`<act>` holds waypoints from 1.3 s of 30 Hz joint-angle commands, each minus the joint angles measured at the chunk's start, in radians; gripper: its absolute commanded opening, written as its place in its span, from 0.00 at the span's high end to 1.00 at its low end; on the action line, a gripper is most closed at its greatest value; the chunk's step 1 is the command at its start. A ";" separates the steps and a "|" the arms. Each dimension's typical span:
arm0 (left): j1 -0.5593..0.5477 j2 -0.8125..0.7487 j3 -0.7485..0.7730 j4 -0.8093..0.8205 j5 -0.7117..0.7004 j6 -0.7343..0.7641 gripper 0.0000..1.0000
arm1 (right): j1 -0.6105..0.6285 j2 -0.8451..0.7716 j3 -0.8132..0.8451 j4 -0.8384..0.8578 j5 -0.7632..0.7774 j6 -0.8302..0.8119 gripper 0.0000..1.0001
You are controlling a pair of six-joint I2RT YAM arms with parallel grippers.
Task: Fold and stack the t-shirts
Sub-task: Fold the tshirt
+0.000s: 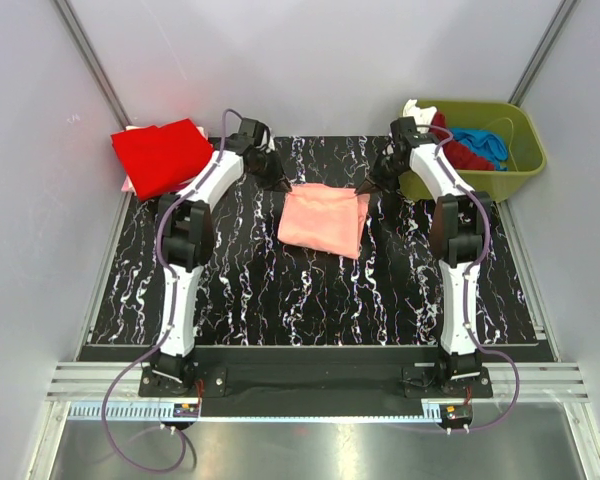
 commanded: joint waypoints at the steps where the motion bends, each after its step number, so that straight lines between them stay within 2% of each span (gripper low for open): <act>1: 0.017 0.045 0.145 -0.003 0.122 0.024 0.81 | -0.054 -0.013 0.054 0.064 -0.002 0.025 1.00; 3: 0.018 0.027 0.124 0.020 0.154 0.019 0.60 | -0.053 -0.022 0.046 0.069 -0.019 0.015 1.00; 5: 0.023 -0.045 0.027 0.081 0.168 0.017 0.40 | -0.053 -0.042 0.028 0.078 -0.039 0.008 1.00; 7: 0.038 -0.116 -0.123 0.168 0.176 0.005 0.34 | -0.053 -0.059 -0.003 0.092 -0.065 0.002 1.00; 8: 0.047 -0.190 -0.177 0.193 0.176 0.001 0.23 | -0.053 -0.078 -0.012 0.094 -0.071 -0.004 1.00; 10: 0.084 -0.299 -0.338 0.253 0.122 -0.006 0.20 | -0.053 -0.115 -0.044 0.097 -0.087 -0.023 1.00; 13: 0.159 -0.372 -0.559 0.389 0.120 -0.067 0.20 | -0.053 -0.187 -0.112 0.120 -0.102 -0.046 1.00; 15: 0.179 -0.386 -0.652 0.439 0.171 -0.110 0.26 | -0.053 -0.230 -0.173 0.138 -0.106 -0.060 1.00; 17: 0.173 -0.380 -0.693 0.497 0.182 -0.125 0.29 | -0.053 -0.296 -0.219 0.192 -0.113 -0.061 1.00; 18: 0.169 -0.378 -0.726 0.520 0.203 -0.148 0.34 | -0.053 -0.313 -0.248 0.202 -0.101 -0.063 1.00; 23: 0.133 -0.378 -0.809 0.628 0.222 -0.164 0.45 | -0.053 -0.376 -0.248 0.206 -0.065 -0.080 1.00; 31: 0.070 -0.346 -0.874 0.657 0.214 -0.200 0.37 | -0.053 -0.410 -0.242 0.193 -0.057 -0.071 1.00; 39: -0.035 -0.277 -0.923 0.764 0.179 -0.381 0.34 | -0.053 -0.422 -0.308 0.245 -0.085 -0.049 1.00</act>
